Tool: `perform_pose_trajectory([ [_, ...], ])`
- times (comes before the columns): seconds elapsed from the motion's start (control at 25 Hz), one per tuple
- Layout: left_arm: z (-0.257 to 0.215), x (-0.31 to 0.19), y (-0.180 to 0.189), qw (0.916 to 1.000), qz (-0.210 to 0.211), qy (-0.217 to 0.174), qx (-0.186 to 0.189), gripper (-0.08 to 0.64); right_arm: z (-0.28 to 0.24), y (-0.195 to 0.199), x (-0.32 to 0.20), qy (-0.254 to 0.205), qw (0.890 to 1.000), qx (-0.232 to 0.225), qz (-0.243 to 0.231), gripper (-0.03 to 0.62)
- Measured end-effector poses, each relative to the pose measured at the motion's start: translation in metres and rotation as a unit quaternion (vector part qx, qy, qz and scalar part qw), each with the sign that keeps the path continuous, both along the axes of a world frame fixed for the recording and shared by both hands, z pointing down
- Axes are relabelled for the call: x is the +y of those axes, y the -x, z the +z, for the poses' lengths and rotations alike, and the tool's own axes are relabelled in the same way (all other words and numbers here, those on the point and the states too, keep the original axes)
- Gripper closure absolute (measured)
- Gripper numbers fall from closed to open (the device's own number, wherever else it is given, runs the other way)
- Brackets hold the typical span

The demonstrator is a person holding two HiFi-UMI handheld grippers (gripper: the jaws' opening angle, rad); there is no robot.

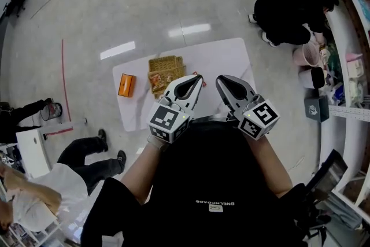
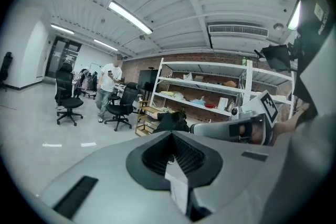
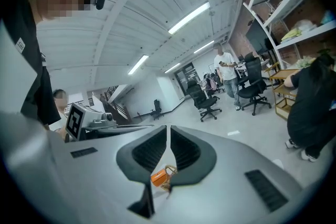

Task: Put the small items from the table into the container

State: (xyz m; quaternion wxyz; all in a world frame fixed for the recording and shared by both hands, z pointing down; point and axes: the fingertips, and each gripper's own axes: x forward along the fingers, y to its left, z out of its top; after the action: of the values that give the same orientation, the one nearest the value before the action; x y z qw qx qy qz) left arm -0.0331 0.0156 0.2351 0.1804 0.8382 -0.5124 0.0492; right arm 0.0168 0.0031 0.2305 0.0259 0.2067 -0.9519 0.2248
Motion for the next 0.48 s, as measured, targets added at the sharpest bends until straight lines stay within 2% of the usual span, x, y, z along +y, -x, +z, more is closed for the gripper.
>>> perform_pose_trajectory([
  [0.2,0.009,-0.001,-0.003,0.9997,0.002,0.007,-0.022,0.555,0.004,-0.009,-0.001,0.003,1.0,0.002,0.007,0.579],
  [0.36,0.012,0.0,-0.005,0.9998,0.007,0.019,0.008,0.555,0.008,-0.013,-0.001,0.007,1.0,0.004,0.012,0.579],
  [0.48,0.015,0.0,-0.006,0.9996,0.005,0.025,0.013,0.555,0.011,-0.015,0.0,0.01,1.0,0.005,0.014,0.578],
])
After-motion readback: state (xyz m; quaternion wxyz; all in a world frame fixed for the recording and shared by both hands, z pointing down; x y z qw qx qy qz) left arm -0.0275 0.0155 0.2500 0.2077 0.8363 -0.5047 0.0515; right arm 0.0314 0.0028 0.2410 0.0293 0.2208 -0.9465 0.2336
